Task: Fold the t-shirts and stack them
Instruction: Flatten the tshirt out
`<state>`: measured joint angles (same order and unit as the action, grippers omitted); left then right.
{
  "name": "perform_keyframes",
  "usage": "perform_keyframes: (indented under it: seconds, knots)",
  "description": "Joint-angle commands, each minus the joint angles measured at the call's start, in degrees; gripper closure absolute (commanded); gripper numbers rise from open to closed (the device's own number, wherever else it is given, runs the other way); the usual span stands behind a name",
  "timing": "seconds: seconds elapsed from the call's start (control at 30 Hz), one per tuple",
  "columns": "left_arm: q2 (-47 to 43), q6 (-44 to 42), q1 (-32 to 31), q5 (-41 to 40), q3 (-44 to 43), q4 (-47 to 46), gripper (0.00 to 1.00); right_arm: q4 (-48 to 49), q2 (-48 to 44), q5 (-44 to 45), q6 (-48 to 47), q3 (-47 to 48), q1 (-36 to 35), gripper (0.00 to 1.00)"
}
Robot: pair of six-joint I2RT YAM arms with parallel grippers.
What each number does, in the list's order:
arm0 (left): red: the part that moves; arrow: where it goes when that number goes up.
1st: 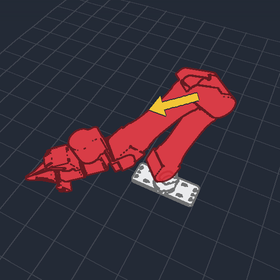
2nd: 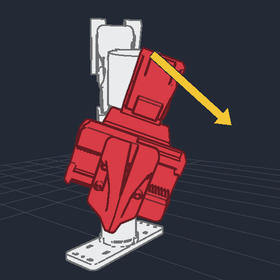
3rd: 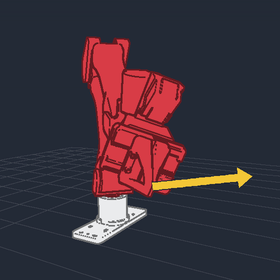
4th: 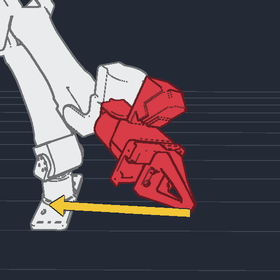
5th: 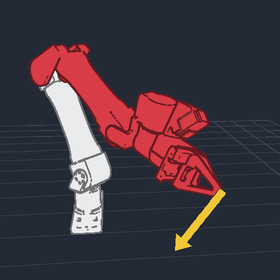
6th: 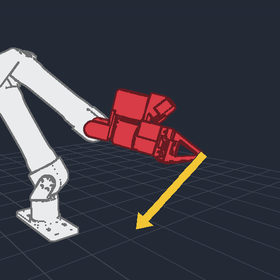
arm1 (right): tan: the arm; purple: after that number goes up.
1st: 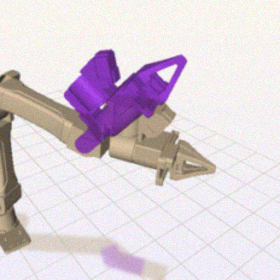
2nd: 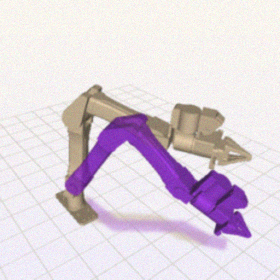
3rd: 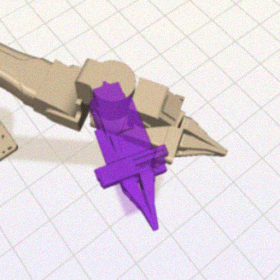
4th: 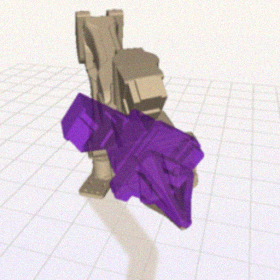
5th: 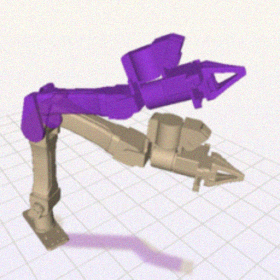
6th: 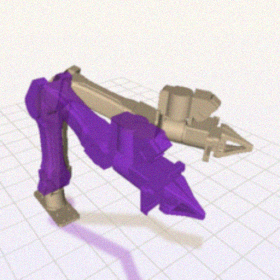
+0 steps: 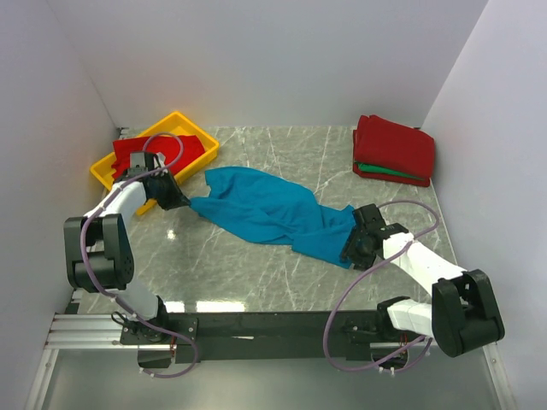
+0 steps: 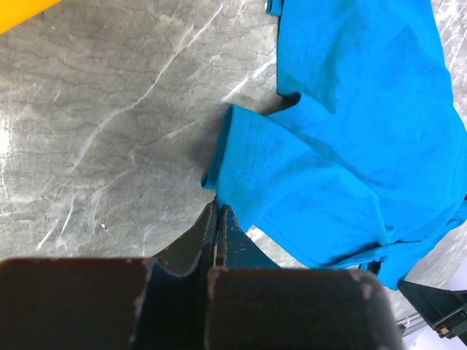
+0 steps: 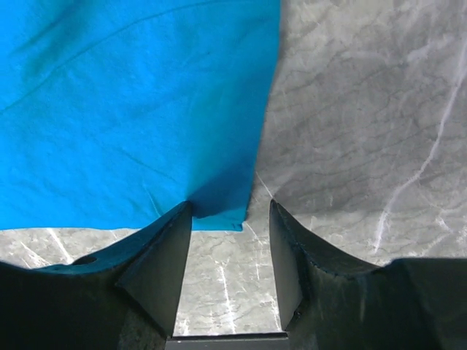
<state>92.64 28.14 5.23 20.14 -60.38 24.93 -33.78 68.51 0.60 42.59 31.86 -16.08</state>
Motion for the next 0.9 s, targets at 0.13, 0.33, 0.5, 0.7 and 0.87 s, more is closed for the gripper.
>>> perform_keyframes:
  seconds: [0.13, 0.33, 0.5, 0.7, 0.87]
  knots:
    - [-0.3, -0.6, 1.0, 3.0, -0.5, 0.0, 1.00, 6.0, 2.9, -0.4, -1.7, 0.0, 0.3, 0.62]
    - [-1.1, 0.9, 3.1, 6.7, -1.2, 0.0, 1.00, 3.2, 0.9, -0.4, -5.1, 3.7, 0.3, 0.96]
    - [-3.5, 1.9, 4.9, 8.2, -3.1, 1.0, 1.00, -5.3, -6.1, 0.5, -6.1, 10.6, 0.3, 1.00]
    - [-8.5, 2.8, 7.8, 7.2, -5.5, 3.4, 1.00, -13.9, -16.5, 5.4, -5.3, 18.2, 0.2, 1.00]
    - [-10.4, 2.9, 9.4, 6.1, -6.6, 4.3, 1.00, -13.2, -18.9, 10.2, -6.4, 21.2, 0.3, 1.00]
